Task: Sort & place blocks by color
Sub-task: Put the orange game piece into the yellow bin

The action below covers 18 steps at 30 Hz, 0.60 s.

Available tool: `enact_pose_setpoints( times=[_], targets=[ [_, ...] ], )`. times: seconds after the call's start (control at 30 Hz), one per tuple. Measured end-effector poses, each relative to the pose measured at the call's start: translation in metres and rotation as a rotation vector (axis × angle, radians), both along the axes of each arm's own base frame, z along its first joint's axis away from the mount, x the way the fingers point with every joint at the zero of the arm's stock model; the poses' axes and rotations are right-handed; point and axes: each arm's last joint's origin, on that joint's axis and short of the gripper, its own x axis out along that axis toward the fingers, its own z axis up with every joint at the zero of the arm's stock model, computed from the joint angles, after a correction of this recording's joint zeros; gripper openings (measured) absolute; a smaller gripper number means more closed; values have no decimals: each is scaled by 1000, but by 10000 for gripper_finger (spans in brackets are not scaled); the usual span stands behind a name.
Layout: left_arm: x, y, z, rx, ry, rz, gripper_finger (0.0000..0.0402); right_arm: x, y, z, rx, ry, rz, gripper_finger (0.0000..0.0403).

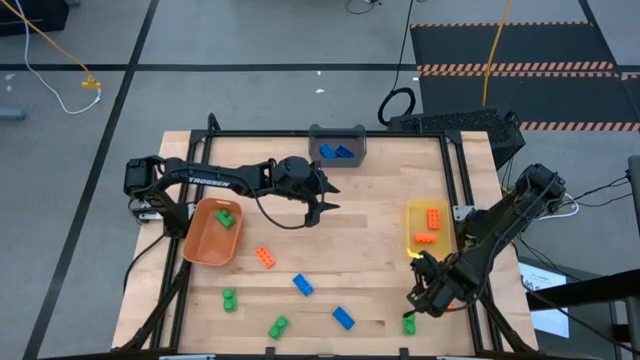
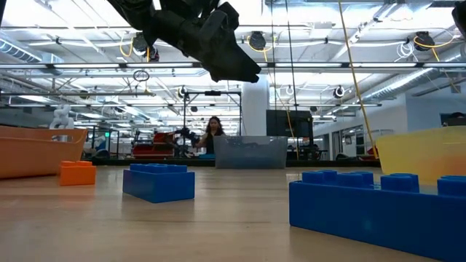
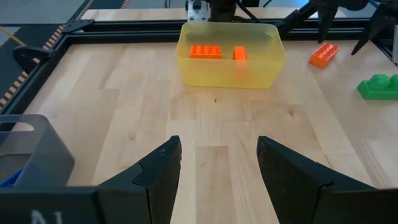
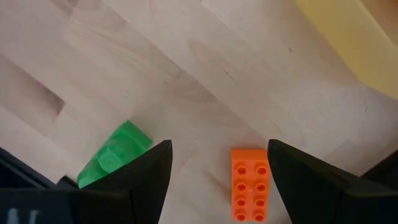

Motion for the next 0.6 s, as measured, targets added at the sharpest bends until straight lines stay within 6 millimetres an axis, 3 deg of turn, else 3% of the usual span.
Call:
enact_pose_setpoints(
  times=[0.6],
  targets=[
    [-1, -1, -3, -14, 32, 3, 209, 1, -1, 0, -38, -35, -4, 254]
  ],
)
